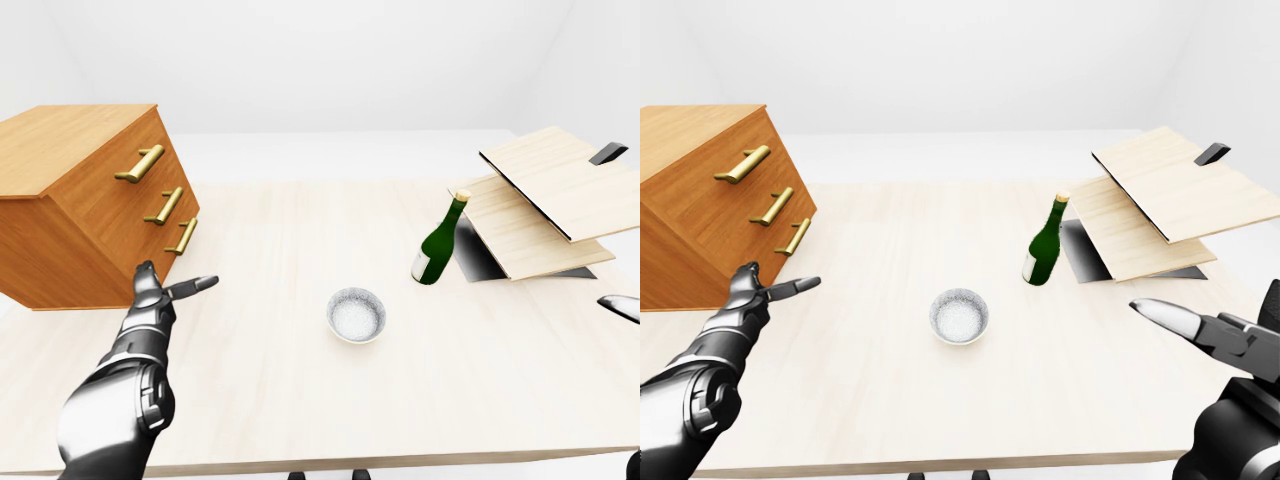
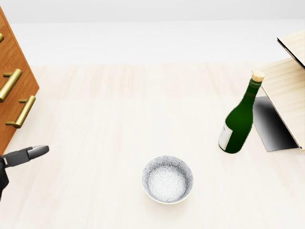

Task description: Close the bottom drawer of the cabinet.

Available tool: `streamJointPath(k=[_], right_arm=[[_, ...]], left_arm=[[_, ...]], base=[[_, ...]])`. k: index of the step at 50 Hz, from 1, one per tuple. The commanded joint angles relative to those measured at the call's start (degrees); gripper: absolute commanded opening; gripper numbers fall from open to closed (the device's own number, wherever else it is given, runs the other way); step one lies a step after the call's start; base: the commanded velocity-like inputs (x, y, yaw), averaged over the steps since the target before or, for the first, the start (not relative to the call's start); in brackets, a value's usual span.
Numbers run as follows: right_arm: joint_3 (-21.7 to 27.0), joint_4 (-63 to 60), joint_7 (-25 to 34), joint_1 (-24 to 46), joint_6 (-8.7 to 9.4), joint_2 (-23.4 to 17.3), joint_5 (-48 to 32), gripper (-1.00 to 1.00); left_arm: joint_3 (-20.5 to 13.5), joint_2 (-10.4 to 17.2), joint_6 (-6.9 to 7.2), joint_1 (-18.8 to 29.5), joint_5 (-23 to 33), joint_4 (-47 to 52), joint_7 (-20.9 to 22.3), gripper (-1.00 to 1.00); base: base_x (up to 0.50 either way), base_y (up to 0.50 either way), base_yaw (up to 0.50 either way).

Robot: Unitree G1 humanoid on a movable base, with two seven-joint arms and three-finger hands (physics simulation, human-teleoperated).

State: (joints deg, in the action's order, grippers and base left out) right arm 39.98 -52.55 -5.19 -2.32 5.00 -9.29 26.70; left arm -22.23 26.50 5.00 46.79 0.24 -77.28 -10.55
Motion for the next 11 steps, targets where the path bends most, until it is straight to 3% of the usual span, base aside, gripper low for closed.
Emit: streamJointPath(k=[1,3,5,8,10,11], right_arm=[[-0.13,-0.63,-0.03,0.0,0.0,0.04,0.06,1.0],[-0.19,-0.77,0.1,-0.16,0.0,0.21,-0.03,1.0],[-0.52,-0.62,0.31,-0.27,0.0,0.48,-0.45,1.0],[-1.11,-0.46,0.71,-0.48,0.0,0.91,-1.15,1.0],[-0.97,-0.38,0.92,-0.58,0.0,1.03,-1.15,1.0],[-0.97,-0.08,1.09,-0.68,0.0,1.21,-1.22,1.0]], left_arm=[[-2.03,5.93,0.0,-1.14,0.18,-1.15,-4.35,1.0],[-1.49,4.74,0.0,0.0,0.41,-1.11,-2.16,1.0],[-0.39,3.3,-1.29,1.56,1.12,-1.06,0.09,1.0],[1.41,-0.04,-4.8,4.2,2.32,-0.9,4.63,1.0],[2.47,-1.76,-6.41,5.12,2.61,-0.76,7.18,1.0],[2.99,-3.33,-7.99,5.49,2.26,-0.59,9.49,1.0]], base=[[0.0,0.0,0.0],[0.0,0.0,0.0],[0.0,0.0,0.0],[0.0,0.0,0.0],[0.0,0.0,0.0],[0.0,0.0,0.0]])
